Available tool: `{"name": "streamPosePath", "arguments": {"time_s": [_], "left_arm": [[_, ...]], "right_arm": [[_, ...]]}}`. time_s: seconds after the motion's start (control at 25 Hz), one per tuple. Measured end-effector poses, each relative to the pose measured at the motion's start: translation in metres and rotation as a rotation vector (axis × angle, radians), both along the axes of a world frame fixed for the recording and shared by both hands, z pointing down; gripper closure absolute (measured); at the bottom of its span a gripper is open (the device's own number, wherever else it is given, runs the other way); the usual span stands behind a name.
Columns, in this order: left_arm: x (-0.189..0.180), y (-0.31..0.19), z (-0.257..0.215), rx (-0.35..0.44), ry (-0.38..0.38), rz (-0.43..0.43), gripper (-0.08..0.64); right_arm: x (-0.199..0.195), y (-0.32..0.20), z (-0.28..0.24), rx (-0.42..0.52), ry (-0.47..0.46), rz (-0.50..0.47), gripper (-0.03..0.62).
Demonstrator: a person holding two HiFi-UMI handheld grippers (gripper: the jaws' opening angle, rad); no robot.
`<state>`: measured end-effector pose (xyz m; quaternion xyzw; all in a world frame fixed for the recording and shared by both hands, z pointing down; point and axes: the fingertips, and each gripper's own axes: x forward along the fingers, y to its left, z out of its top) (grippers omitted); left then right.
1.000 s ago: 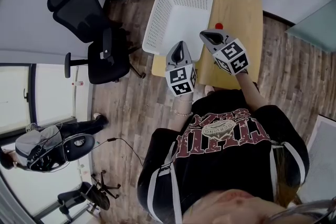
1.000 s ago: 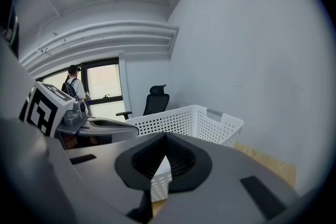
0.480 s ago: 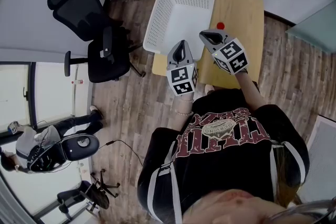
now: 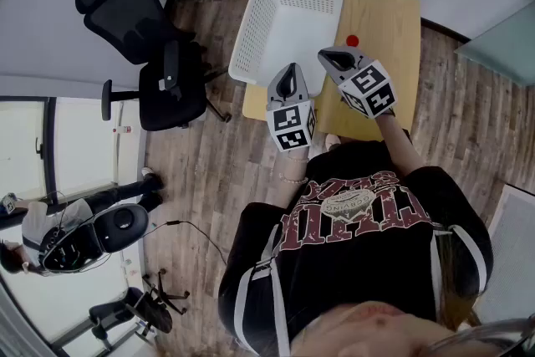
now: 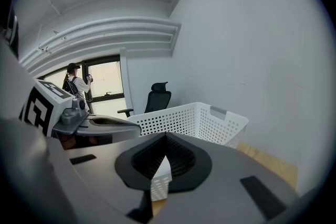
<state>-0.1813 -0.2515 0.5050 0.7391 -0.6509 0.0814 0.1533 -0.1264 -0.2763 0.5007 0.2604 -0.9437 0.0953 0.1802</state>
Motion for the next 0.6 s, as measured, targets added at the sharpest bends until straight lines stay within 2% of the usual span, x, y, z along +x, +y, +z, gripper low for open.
{"name": "streamPosePath", "arguments": {"time_s": [0.6], "left_arm": [[0.0004,0.0001,-0.0005,0.0,-0.007,0.0,0.512]], "right_arm": [[-0.0012,-0.0011,-0.0004,-0.001,0.003,-0.004,0.574]]}}
